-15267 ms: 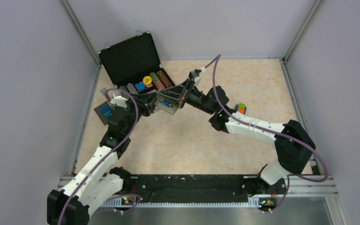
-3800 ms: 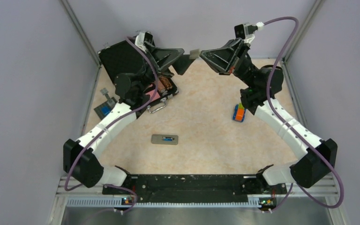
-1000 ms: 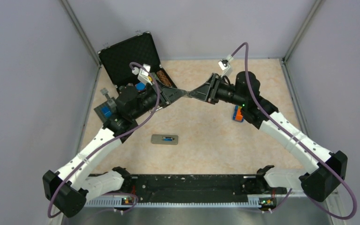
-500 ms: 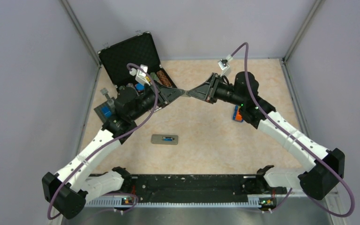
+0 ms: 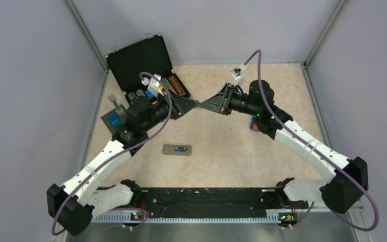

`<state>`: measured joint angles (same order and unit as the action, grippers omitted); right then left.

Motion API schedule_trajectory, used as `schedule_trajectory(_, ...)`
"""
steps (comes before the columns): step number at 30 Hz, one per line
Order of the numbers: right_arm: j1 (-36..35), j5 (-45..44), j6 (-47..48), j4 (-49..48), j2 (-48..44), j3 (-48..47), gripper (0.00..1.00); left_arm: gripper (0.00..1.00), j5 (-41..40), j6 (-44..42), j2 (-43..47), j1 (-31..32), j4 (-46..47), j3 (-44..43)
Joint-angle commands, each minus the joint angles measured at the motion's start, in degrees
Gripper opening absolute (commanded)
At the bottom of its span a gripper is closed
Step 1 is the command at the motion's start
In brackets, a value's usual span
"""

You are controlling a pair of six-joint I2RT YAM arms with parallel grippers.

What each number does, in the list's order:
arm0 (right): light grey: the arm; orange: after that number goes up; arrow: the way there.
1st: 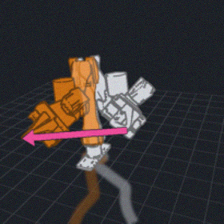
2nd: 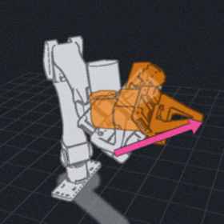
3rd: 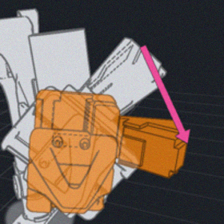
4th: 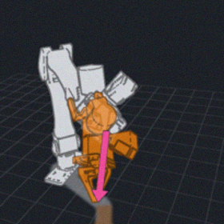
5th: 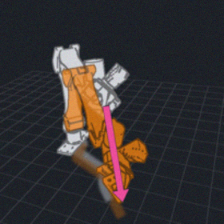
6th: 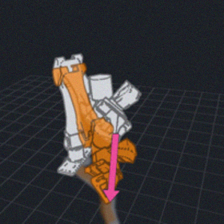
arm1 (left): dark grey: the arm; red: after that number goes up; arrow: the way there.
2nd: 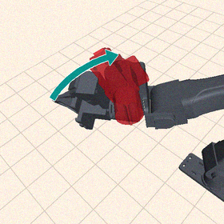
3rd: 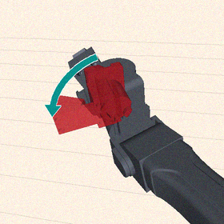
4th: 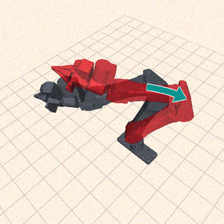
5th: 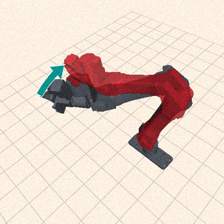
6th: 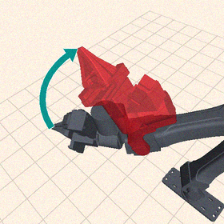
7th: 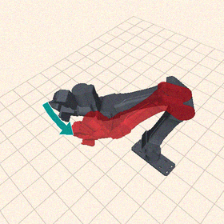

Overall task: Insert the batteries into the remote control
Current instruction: Adjust the battery cover, then load the battery cover into the remote control.

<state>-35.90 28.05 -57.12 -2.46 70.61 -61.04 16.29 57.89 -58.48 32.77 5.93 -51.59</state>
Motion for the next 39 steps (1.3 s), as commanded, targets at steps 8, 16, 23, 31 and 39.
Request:
schedule_trajectory(8, -0.8, 2.1, -3.2, -7.3, 2.1, 4.2, 0.00, 0.57, -2.1, -2.2, 2.6, -0.3, 0.4, 4.5)
schedule_trajectory(16, -0.8, 1.9, -4.3, -8.1, 2.9, 6.3, 0.00, 0.79, -6.1, -4.8, 3.6, -0.8, -4.9, 5.5)
schedule_trajectory(23, -0.8, 0.5, -1.6, -4.7, 3.4, 9.7, 0.00, 0.85, -19.5, -4.5, 6.6, -4.9, -21.1, 7.9)
schedule_trajectory(31, -4.7, 0.5, 3.5, -7.4, 12.2, 12.7, 0.00, 0.85, -14.4, -5.4, 10.5, -14.6, -27.5, 17.7)
schedule_trajectory(39, -10.6, 1.4, 4.7, -11.8, 24.4, 10.7, 0.00, 0.71, -13.3, -6.7, 9.8, -15.0, -33.2, 22.3)
